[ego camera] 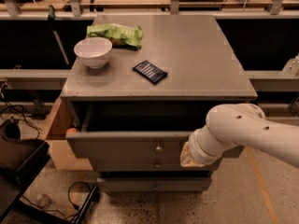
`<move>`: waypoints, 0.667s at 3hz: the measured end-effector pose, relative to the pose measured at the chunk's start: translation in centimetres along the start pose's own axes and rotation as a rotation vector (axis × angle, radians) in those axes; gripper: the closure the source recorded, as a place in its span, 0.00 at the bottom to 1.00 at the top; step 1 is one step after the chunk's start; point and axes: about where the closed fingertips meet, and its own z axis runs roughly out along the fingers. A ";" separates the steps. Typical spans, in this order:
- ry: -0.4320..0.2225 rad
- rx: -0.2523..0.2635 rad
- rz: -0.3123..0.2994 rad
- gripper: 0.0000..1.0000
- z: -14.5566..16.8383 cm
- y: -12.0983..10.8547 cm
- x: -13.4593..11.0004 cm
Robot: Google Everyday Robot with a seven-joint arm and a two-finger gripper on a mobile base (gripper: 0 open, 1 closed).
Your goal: Close top drawer
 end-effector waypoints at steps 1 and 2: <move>0.000 0.000 0.000 1.00 0.0 0.1 0.0; -0.003 0.004 0.000 1.00 0.1 -3.0 0.9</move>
Offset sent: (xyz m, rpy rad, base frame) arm 0.1384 -0.0271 0.0089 0.0165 -0.0161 -0.0063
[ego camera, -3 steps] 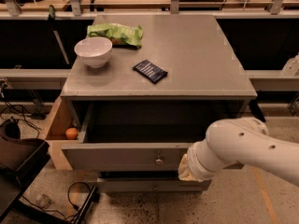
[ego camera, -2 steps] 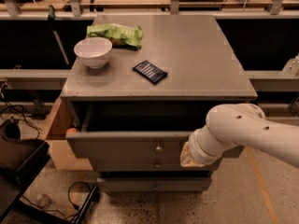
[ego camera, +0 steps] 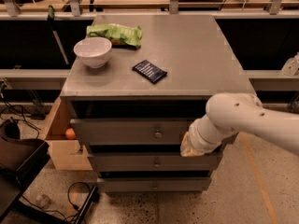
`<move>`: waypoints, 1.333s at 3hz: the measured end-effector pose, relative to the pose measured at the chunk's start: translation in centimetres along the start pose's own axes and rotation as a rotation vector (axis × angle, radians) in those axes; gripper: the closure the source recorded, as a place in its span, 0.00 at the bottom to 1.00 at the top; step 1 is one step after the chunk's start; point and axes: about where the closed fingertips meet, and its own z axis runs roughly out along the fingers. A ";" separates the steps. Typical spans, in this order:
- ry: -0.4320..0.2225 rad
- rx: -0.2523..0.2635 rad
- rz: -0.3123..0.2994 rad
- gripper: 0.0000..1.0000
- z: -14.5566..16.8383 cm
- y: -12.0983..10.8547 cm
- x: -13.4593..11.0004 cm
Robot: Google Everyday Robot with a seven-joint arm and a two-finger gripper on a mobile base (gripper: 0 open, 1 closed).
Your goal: Close top drawer
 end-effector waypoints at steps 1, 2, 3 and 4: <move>-0.023 0.026 0.011 1.00 0.2 -5.6 1.6; -0.023 0.026 0.011 1.00 0.2 -5.6 1.6; -0.072 0.001 0.014 1.00 0.8 -4.7 0.9; -0.164 -0.013 0.059 1.00 -2.1 -3.5 1.6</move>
Offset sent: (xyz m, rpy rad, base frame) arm 0.0417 -0.0096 -0.0012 0.0172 -0.0030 -0.0052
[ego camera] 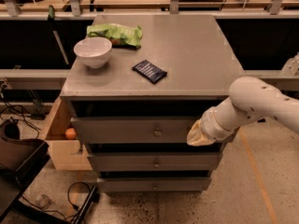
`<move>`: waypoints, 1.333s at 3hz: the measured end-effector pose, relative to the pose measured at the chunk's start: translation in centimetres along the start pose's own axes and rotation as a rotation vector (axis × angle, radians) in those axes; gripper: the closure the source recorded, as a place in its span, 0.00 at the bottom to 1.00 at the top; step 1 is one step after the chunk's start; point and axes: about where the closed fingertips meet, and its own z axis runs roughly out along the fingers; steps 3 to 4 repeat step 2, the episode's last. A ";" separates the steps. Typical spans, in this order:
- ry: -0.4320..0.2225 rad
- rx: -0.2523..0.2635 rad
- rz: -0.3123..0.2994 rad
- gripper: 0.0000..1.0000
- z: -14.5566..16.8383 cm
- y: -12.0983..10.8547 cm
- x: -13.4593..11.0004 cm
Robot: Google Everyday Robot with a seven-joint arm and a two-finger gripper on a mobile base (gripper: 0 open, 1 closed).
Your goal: Close top drawer
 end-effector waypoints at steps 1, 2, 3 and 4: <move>-0.080 0.019 0.117 1.00 -7.1 0.1 2.7; -0.127 0.094 0.237 1.00 -14.8 -1.3 5.8; -0.127 0.094 0.237 1.00 -14.8 -1.3 5.8; -0.127 0.094 0.237 1.00 -14.8 -1.3 5.8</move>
Offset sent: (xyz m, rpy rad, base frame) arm 0.0218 -0.2289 0.2147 0.2707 -0.0632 -0.4676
